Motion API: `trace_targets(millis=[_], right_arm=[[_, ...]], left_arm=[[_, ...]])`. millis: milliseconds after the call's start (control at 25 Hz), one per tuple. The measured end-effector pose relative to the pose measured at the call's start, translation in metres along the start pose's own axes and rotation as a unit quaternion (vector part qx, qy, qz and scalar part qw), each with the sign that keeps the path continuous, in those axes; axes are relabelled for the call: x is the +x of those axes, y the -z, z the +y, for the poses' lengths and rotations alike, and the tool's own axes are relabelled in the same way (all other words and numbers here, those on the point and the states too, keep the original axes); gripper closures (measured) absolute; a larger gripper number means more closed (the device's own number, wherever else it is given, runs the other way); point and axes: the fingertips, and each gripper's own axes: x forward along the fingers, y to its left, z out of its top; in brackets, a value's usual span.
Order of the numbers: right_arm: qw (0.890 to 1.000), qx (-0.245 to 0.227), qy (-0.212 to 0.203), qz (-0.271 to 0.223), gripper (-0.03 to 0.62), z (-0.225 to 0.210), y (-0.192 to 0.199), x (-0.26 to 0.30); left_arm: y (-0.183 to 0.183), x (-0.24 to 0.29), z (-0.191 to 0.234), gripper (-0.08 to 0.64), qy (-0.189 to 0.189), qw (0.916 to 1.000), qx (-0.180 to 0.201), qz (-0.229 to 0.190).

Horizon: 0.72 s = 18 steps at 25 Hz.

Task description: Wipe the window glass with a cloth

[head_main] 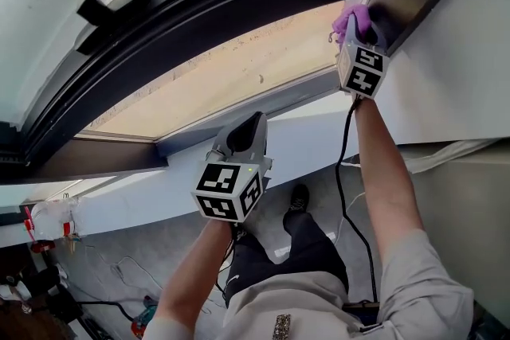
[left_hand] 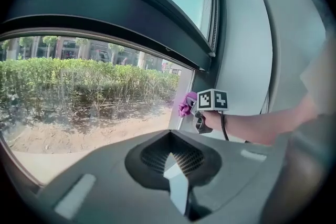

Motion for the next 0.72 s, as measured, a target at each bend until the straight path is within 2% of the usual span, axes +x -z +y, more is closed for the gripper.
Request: trace_targets(millis=[160,360,720], right_arm=[[0.998,-0.026,-0.057,-0.021,0.515,0.035,-0.006,-0.01],[0.995,-0.042,-0.082,-0.034,0.515,0.078,-0.003,-0.022],[0.986,-0.078,-0.145,-0.037,0.514,0.193,0.009,-0.056]], left_arm=[[0.01,-0.012,0.018,0.56,-0.006,0.9999,-0.004,-0.01],[0.016,-0.031,0.047,0.56,-0.014,0.9994,-0.012,-0.028],[0.033,-0.089,0.116,0.56,-0.052,0.9971,-0.029,-0.046]])
